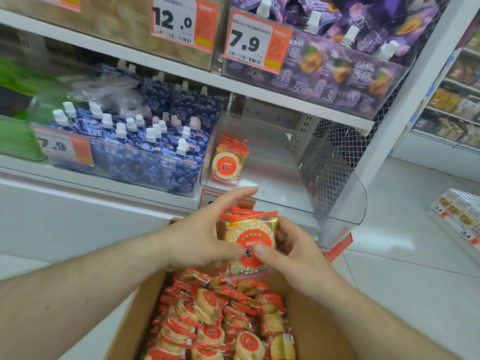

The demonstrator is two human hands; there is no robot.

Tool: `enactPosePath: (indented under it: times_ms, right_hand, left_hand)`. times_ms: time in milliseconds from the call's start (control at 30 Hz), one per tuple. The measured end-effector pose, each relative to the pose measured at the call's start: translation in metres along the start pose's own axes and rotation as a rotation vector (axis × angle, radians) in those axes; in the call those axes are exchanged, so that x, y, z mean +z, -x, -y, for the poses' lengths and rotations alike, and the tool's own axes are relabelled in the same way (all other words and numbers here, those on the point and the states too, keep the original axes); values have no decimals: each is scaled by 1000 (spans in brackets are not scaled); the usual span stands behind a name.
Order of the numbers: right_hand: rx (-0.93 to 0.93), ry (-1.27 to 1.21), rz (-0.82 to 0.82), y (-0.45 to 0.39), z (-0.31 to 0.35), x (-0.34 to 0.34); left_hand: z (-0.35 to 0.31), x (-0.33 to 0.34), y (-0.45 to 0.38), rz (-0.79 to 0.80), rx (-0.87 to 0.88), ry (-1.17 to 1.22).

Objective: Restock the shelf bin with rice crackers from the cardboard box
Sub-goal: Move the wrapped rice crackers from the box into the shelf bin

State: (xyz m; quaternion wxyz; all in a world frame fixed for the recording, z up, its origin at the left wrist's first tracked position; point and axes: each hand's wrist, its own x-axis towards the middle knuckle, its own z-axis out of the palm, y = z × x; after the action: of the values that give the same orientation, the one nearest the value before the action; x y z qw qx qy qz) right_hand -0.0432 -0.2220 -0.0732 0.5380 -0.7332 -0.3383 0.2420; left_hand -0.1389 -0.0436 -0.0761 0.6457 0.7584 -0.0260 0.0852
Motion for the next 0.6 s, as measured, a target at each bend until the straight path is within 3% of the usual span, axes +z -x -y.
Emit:
enactPosePath:
  times_ms: [167, 333, 467, 600]
  right_hand:
    - [-42, -71, 15, -9, 28, -6]
    - [-114, -98, -183, -56, 54, -21]
    - [6, 13, -213, -124, 50, -30]
    - [171, 183, -163, -175, 29, -15]
  left_hand:
    - [-11, -11, -2, -106, 101, -34]
    - [-6, -22, -14, -564, 140, -45]
    - [9, -31, -25, -714, 0, -115]
    - [15, -32, -35, -784, -25, -203]
